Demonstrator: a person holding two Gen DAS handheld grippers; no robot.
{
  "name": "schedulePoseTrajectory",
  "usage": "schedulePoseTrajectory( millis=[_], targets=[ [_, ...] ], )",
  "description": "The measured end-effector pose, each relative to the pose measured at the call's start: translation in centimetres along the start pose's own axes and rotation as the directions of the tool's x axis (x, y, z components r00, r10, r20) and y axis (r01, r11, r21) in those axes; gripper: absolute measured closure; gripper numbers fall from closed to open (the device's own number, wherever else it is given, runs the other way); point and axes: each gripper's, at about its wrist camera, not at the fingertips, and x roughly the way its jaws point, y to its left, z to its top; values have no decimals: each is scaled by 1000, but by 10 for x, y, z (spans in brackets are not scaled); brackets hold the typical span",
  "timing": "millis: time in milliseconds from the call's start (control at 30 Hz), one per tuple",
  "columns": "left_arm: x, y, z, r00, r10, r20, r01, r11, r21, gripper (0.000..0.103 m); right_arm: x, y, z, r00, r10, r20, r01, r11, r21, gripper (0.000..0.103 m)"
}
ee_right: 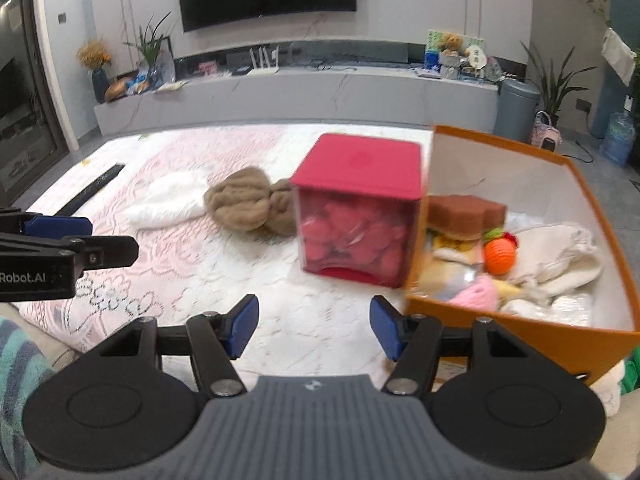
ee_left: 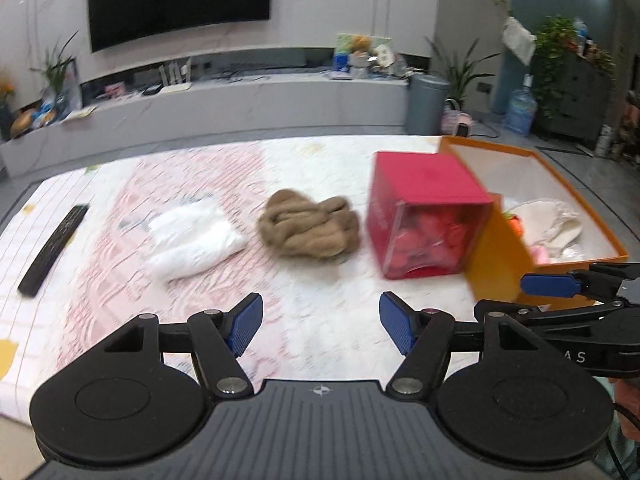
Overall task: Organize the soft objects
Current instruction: 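Move both tools back over the white bag and brown plush on the bed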
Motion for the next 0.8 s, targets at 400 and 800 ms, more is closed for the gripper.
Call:
schedulePoseTrajectory(
  millis=[400, 800],
  targets=[
    [0, 58, -17, 999, 43, -11, -44, 996, -74, 25, 39, 57, 11, 998, 47, -33, -49, 996, -72, 41],
    [43, 86, 8, 996, 66, -57, -61, 995, 82, 25, 89, 91, 44, 999, 45, -27, -49, 978, -204, 34]
  ],
)
